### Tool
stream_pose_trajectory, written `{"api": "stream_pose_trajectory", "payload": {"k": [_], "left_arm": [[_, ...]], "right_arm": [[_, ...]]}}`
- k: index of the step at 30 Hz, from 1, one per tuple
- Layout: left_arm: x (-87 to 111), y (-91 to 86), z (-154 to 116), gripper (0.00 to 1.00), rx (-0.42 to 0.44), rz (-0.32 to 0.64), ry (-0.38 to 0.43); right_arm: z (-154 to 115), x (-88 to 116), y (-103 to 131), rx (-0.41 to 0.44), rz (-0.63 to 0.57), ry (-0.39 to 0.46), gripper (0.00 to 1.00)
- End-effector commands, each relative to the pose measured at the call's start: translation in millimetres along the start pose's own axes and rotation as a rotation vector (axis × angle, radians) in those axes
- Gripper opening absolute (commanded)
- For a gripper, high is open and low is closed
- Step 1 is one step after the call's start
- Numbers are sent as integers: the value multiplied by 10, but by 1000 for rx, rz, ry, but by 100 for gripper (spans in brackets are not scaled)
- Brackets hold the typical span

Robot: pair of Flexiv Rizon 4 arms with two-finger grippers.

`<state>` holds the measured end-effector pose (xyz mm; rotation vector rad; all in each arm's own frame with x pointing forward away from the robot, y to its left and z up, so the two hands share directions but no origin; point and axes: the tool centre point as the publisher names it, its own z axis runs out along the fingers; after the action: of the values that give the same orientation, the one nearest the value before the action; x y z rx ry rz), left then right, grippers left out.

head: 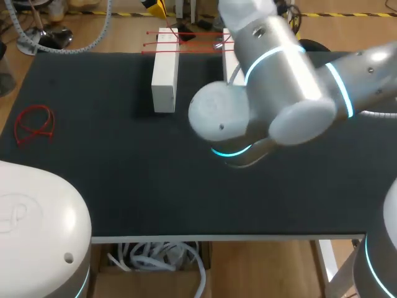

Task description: Grab the tape and strap the tape.

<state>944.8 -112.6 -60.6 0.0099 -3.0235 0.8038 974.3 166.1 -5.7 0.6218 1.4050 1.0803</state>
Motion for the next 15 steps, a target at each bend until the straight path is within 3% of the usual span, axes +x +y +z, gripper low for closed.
{"api": "stream_pose_trajectory", "payload": {"k": [1, 15], "left_arm": [[-1, -2, -4, 0, -3, -1, 1], [-1, -2, -4, 0, -3, -1, 1]], "right_arm": [[-49, 194, -1, 11, -90, -107, 0], [-65, 266, 125, -12, -272, -82, 0]]}}
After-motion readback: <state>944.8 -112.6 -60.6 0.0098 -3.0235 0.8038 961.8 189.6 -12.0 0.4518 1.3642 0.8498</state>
